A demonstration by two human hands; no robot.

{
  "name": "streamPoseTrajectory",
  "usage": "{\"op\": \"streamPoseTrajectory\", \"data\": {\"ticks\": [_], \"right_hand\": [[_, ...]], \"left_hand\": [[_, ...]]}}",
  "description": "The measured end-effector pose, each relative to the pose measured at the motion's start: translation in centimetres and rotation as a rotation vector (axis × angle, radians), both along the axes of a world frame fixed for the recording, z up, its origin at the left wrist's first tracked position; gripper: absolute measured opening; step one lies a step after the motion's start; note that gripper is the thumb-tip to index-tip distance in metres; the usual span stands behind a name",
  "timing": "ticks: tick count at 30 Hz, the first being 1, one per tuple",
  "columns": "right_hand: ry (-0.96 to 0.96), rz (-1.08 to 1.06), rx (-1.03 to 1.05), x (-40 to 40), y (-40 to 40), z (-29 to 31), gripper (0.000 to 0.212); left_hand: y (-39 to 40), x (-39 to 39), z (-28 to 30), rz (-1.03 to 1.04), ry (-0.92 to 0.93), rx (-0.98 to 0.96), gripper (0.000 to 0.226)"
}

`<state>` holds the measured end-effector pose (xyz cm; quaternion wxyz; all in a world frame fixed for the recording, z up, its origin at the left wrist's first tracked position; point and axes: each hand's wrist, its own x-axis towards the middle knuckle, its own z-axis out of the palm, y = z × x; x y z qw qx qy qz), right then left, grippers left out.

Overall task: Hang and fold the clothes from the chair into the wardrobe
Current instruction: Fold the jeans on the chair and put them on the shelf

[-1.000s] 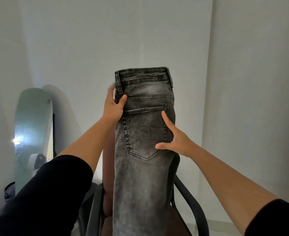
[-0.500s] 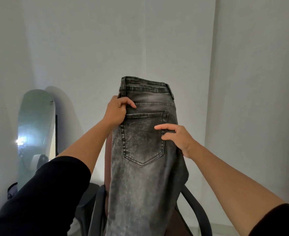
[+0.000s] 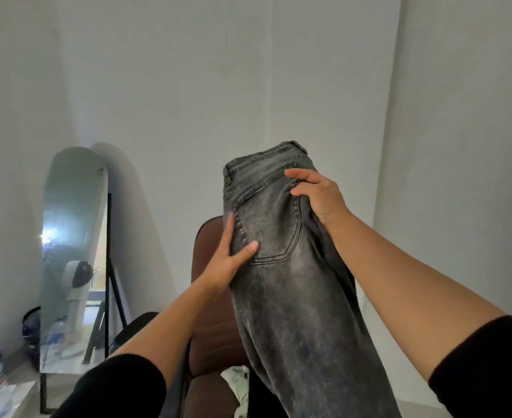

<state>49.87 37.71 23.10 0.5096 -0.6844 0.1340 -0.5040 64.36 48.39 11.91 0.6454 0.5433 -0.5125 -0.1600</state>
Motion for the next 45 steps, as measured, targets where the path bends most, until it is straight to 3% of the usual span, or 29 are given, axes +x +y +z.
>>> {"op": "streamPoseTrajectory", "data": {"ticks": [4, 6, 9, 11, 13, 15, 16, 19, 22, 24, 26, 30, 34, 40, 45], "right_hand": [[0.078, -0.011, 0.008, -1.2, -1.7, -0.1, 0.026], [0.268, 0.076, -0.017, -3.2, -2.4, -0.4, 0.036], [0.51, 0.113, -0.031, -6.1, -4.0, -2.8, 0.068], [0.577, 0.143, 0.017, -7.3, -4.8, -4.8, 0.076], [0.586, 0.209, 0.088, -7.9, -5.5, -6.1, 0.067], [0.539, 0.204, 0.116, -8.1, -5.9, -6.2, 0.054], [0.501, 0.164, 0.113, -8.1, -5.8, -5.9, 0.048], [0.362, 0.192, 0.159, -8.2, -5.8, -5.5, 0.044], [0.345, 0.376, 0.199, -8.8, -5.6, -6.7, 0.066], [0.383, 0.362, 0.165, -8.9, -5.4, -7.8, 0.074], [0.347, 0.319, 0.162, -8.8, -5.2, -8.5, 0.067], [0.19, 0.228, 0.188, -7.9, -4.5, -7.5, 0.034], [0.104, 0.149, 0.166, -7.6, -4.2, -5.8, 0.026], [-0.068, 0.137, 0.194, -5.6, -3.5, -3.9, 0.029], [-0.153, 0.127, 0.196, -4.1, -3.1, -2.4, 0.038]], "left_hand": [[-1.1, -1.4, -0.7, 0.201, 0.002, 0.024, 0.017], [-2.0, -1.4, 0.1, 0.274, 0.154, -0.054, 0.03], [-3.6, -1.7, 1.3, 0.308, 0.326, -0.137, 0.042], [-4.1, -1.8, 1.8, 0.383, 0.258, -0.122, 0.039], [-3.5, -1.3, 2.3, 0.468, -0.034, -0.057, 0.036], [-2.7, -0.3, 2.7, 0.464, -0.402, 0.031, 0.04], [-2.5, 0.1, 2.9, 0.46, -0.502, 0.063, 0.042], [-2.2, 0.2, 3.6, 0.513, -0.435, 0.027, 0.042], [-2.6, -0.4, 4.6, 0.594, -0.226, -0.027, 0.042], [-3.1, -0.3, 5.3, 0.614, -0.158, -0.04, 0.043], [-3.4, 0.1, 5.9, 0.592, -0.201, -0.019, 0.04], [-2.8, 1.6, 6.2, 0.531, -0.465, 0.021, 0.038], [-1.7, 3.3, 5.9, 0.567, -0.584, -0.042, 0.04], [-1.3, 2.8, 4.9, 0.509, -0.368, 0.018, 0.032], [-1.6, 1.4, 2.1, 0.334, -0.112, 0.222, 0.065]]}}
